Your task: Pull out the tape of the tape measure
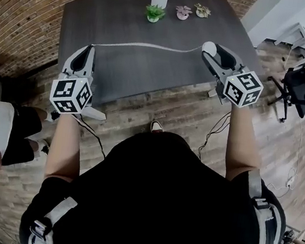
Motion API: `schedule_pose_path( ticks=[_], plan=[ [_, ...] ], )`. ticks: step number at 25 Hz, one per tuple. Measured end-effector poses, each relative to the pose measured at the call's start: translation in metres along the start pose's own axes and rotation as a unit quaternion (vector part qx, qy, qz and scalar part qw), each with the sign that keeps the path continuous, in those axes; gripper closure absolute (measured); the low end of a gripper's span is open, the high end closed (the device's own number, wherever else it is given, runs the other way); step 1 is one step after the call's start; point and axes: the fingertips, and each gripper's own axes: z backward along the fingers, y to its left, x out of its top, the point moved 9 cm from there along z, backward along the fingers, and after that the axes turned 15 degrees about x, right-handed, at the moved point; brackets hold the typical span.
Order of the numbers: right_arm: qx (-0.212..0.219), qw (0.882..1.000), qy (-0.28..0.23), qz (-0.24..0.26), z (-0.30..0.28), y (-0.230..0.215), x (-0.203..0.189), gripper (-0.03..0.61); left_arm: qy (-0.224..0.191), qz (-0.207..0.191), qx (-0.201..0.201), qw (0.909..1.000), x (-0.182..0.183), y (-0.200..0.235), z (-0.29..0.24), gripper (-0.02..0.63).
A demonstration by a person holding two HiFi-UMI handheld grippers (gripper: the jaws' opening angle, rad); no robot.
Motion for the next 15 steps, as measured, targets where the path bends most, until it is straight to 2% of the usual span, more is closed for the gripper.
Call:
schedule_pose_path(
  ticks=[4,15],
  plan=[
    [0.012,1.000,0.011,0.000,-0.008,0.006,-0.003,0.367,0.001,0.005,-0.009,0.9999,-0.001,-0.006,-0.004,0.600],
    [0.007,1.000,0.023,-0.017,-0.011,-0.006,-0.014,0.367,0.025,0.009,0.000,0.9996,-0.016,-0.002,-0.011,0.600]
  ],
)
